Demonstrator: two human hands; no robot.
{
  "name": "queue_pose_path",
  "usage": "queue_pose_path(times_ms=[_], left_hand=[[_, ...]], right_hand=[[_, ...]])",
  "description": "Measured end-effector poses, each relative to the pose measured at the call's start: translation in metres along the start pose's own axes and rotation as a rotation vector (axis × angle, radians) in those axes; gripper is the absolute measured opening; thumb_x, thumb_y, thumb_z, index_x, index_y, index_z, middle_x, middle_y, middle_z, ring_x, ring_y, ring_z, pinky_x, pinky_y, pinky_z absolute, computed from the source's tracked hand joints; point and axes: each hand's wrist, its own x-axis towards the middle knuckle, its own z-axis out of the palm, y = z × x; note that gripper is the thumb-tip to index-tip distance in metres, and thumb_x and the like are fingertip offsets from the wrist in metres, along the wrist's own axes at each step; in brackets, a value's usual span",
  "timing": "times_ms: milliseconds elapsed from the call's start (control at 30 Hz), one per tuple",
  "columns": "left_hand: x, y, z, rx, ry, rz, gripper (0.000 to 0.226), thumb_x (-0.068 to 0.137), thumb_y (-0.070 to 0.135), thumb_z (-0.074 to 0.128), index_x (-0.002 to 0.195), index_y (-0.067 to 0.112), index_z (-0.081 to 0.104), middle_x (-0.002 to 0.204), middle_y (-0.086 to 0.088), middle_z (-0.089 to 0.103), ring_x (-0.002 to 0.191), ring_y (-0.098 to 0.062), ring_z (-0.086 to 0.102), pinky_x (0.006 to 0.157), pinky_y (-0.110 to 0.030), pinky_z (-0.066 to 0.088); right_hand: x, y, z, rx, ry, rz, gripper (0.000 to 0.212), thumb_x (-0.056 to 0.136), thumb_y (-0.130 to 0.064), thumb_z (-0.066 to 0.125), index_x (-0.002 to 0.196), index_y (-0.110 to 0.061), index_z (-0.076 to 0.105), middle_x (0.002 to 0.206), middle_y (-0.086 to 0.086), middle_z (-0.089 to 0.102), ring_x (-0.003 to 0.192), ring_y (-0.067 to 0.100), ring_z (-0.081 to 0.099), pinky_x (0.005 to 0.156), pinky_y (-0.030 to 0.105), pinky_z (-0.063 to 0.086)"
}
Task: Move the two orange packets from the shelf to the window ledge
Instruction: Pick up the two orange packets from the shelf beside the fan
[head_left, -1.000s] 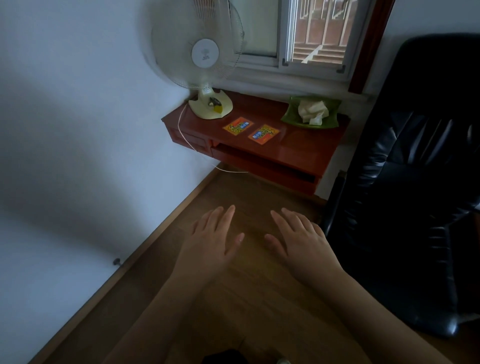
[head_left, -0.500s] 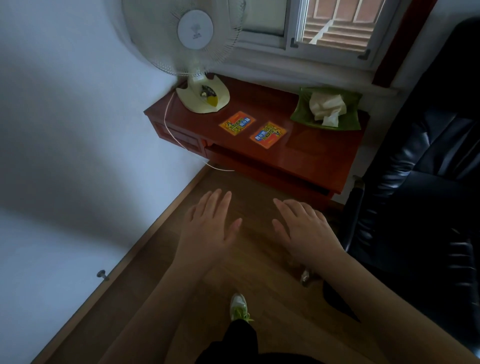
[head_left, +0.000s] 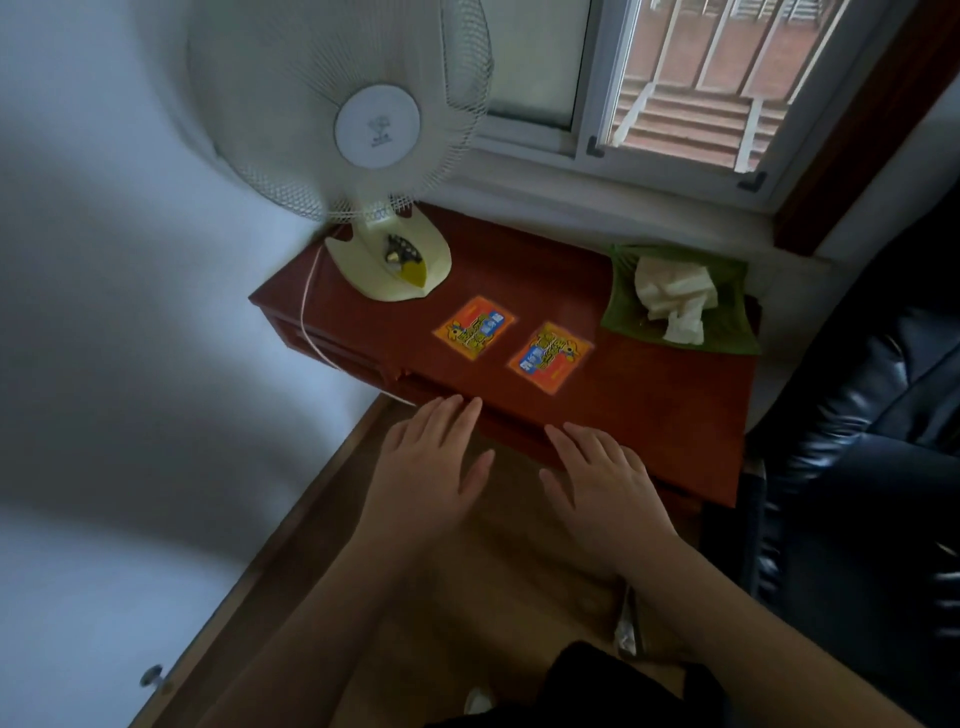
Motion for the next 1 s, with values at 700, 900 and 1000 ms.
queue_pose_path(times_ms=[700,900,1000], left_hand=[[0.204,-0.016,0.09,-0.006,-0.172,0.014,0.055,0.089,0.046,0.038,0.138,0.022,0.05,0.13,-0.002,0.061,0.119,-0.02,0.057,0.09,-0.043,0.047],[0.235,-0.033,0.126,-0.191,-0.338,-0.076,0.051,0.093,0.04,0.045,0.141,0.024,0.043,0.138,-0.002,0.053,0.124,-0.022,0.053,0.095,-0.04,0.045],[0.258,-0.056,0.139,-0.545,-0.383,-0.337,0.059,0.094,0.03,0.054,0.148,0.02,0.033,0.147,-0.006,0.046,0.131,-0.022,0.048,0.107,-0.041,0.041]], right_hand=[[0.215,0.113,0.053,0.025,-0.12,-0.004,0.042,0.091,-0.04,0.042,0.12,-0.015,0.061,0.113,0.006,0.065,0.103,0.028,0.062,0.087,0.042,0.047],[0.259,0.112,0.065,0.485,-0.245,0.334,0.038,0.093,-0.038,0.048,0.126,-0.022,0.053,0.121,0.004,0.065,0.109,0.027,0.062,0.092,0.041,0.049],[0.275,0.113,0.071,0.701,-0.109,0.64,0.04,0.089,-0.039,0.057,0.124,-0.018,0.053,0.118,0.01,0.063,0.109,0.031,0.061,0.092,0.042,0.048]])
